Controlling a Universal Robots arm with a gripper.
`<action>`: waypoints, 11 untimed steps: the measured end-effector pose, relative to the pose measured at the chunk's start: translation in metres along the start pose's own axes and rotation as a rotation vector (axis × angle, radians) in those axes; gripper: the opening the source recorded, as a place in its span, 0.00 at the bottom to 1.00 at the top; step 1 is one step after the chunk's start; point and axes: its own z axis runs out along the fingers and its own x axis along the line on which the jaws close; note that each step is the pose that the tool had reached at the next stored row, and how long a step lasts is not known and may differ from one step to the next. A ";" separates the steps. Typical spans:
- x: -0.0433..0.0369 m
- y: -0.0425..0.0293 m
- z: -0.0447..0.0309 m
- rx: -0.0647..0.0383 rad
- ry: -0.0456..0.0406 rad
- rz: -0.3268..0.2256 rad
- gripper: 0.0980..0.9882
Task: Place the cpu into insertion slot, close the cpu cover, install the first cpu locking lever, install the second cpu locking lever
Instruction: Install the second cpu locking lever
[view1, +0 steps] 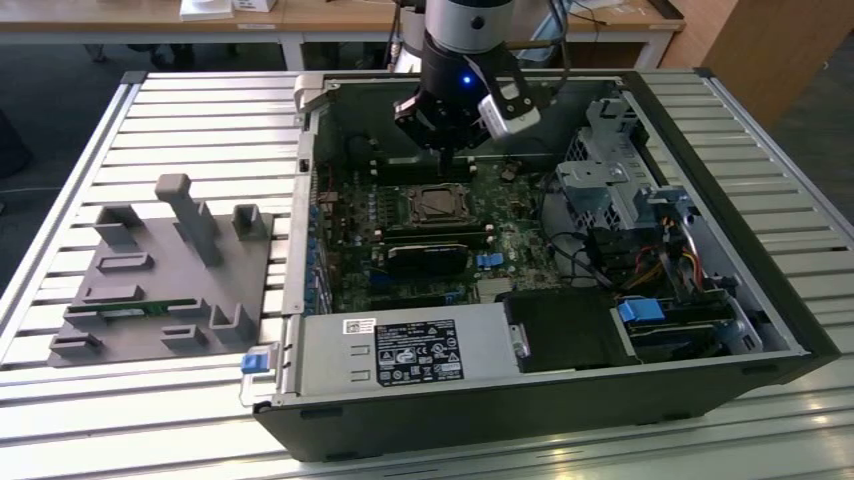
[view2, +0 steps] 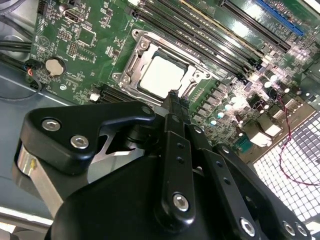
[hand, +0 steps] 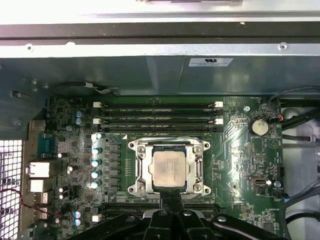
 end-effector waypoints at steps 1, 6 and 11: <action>0.0000 0.0000 0.0003 0.000 0.0000 0.000 0.01; -0.0001 -0.0002 0.0019 0.000 0.0000 0.000 0.01; -0.0001 -0.0003 0.0036 0.000 0.0000 0.000 0.01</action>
